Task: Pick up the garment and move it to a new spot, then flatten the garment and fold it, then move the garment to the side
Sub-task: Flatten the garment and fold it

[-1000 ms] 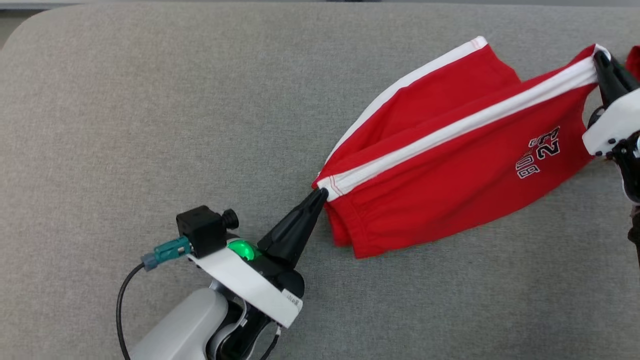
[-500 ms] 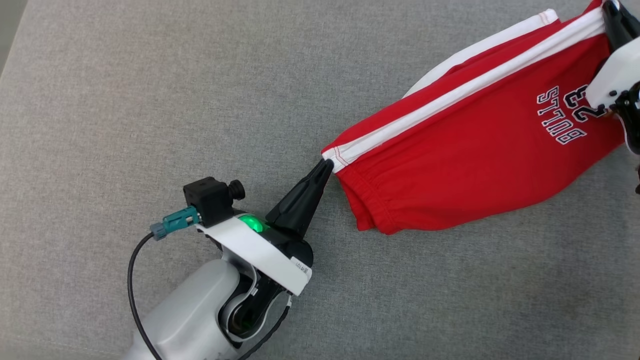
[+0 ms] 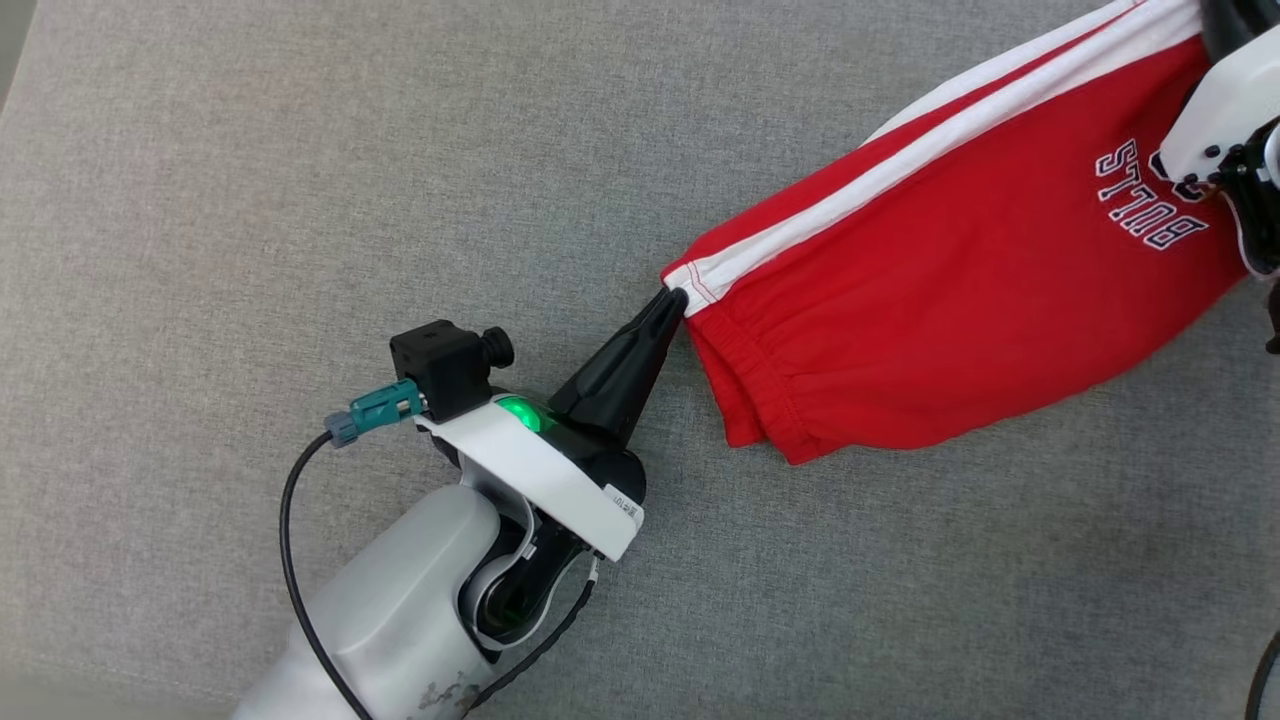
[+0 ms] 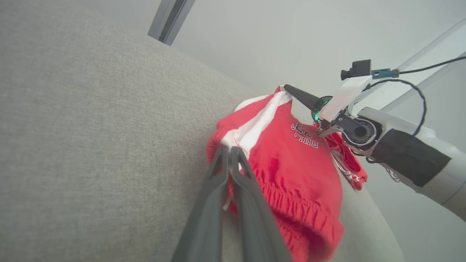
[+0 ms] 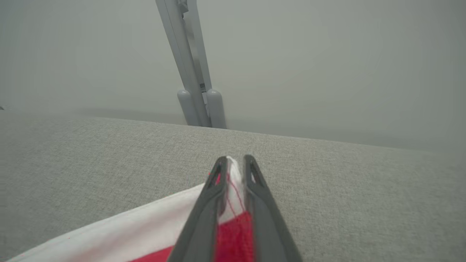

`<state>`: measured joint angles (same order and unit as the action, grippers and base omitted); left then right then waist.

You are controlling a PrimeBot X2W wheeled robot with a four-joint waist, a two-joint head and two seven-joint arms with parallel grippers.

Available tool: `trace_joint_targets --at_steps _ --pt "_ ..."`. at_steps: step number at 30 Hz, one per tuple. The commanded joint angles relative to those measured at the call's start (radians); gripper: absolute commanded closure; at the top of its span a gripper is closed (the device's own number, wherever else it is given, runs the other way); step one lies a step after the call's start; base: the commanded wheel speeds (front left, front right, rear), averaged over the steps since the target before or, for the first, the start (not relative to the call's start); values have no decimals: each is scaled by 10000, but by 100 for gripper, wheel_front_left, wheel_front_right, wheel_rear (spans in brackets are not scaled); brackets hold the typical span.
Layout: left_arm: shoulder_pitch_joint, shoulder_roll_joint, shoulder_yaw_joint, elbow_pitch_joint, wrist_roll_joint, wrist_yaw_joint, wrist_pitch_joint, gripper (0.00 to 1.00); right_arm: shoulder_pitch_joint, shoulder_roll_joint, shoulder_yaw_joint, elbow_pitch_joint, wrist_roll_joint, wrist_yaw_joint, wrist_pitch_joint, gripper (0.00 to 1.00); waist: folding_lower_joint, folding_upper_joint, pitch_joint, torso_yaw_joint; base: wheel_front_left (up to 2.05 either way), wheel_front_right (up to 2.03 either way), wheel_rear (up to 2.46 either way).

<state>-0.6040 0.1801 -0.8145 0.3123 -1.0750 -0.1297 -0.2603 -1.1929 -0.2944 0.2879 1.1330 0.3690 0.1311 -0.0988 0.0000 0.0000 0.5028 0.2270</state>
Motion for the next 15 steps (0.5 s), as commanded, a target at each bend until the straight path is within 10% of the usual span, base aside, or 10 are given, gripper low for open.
trace_joint_targets --at_steps 1,4,15 --pt "-95 57 61 146 154 -7 -45 58 -44 36 98 66 128 -7 -267 0 0 0 -83 -66 0 0 0" --pt "85 2 414 290 639 73 -54 0 187 154 376 53 355 -6 -780 0 0 0 -308 -203 0 0 0" --pt "2183 -333 2840 -1333 3547 1448 -52 0 1821 58 1265 -1358 1674 -6 -1667 0 0 0 -1441 -707 0 0 0"
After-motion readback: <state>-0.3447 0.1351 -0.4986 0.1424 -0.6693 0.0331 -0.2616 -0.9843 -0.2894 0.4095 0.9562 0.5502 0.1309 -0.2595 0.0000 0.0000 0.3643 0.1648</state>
